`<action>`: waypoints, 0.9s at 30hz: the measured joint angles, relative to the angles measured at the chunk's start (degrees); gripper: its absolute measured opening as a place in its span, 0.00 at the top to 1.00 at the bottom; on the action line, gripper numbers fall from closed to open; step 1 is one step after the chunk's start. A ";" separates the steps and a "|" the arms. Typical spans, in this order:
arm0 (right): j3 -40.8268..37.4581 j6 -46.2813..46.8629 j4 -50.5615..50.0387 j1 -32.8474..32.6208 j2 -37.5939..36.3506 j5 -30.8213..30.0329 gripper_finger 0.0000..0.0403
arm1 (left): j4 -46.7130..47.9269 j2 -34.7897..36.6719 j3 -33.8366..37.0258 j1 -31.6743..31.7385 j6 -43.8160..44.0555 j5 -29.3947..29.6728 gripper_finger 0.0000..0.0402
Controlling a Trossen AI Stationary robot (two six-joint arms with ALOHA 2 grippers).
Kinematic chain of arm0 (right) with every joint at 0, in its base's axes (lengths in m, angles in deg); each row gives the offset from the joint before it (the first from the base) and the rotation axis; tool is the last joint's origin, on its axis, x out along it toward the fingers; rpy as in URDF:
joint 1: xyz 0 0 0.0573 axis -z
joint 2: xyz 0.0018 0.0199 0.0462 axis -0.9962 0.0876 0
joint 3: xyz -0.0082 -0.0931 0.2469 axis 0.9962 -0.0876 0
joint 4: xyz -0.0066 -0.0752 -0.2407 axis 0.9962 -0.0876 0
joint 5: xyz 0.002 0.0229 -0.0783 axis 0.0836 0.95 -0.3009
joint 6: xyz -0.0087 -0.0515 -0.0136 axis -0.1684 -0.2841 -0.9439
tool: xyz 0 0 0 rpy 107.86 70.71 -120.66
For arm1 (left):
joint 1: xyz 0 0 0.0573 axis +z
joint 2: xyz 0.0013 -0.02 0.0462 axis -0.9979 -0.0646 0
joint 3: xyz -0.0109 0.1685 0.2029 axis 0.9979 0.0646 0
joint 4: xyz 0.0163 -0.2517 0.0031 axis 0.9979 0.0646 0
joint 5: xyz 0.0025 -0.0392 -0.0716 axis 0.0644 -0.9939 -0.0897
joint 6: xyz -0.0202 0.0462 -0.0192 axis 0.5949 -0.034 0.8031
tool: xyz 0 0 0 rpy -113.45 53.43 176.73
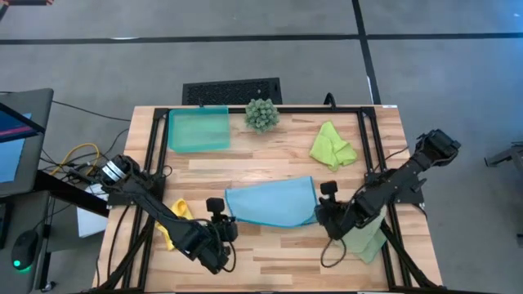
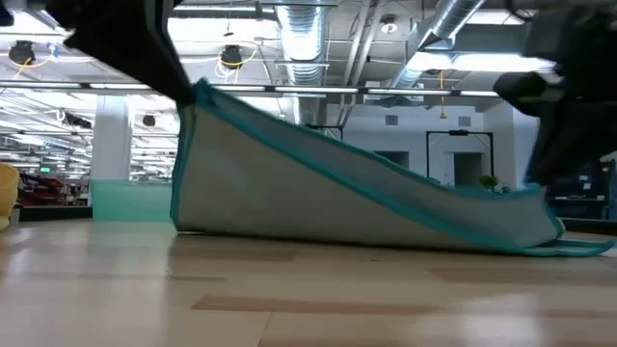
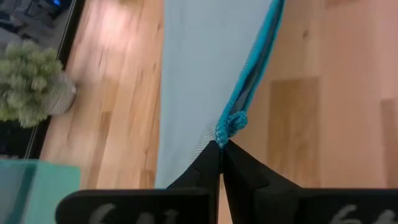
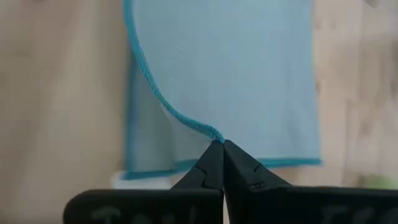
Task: Fold microfiber towels
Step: Fold the blue microfiber cloth
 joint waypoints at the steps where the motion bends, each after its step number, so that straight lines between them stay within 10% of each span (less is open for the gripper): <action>1: 0.01 0.00 0.01 1.16 0.00 -0.29 0.95 | 0.09 0.35 0.79 0.21 0.77 0.03 1.00; 11: 0.03 -0.42 -2.03 10.06 -7.13 1.73 0.95 | -0.49 0.68 6.09 1.34 8.54 2.50 1.00; 19: -3.21 -0.40 1.74 8.09 -7.98 11.65 0.96 | -6.40 0.55 6.27 0.12 5.72 -8.99 1.00; 27: -3.72 -0.45 3.74 5.08 -1.39 11.68 0.95 | -15.91 0.53 9.32 0.31 -0.68 -15.02 0.78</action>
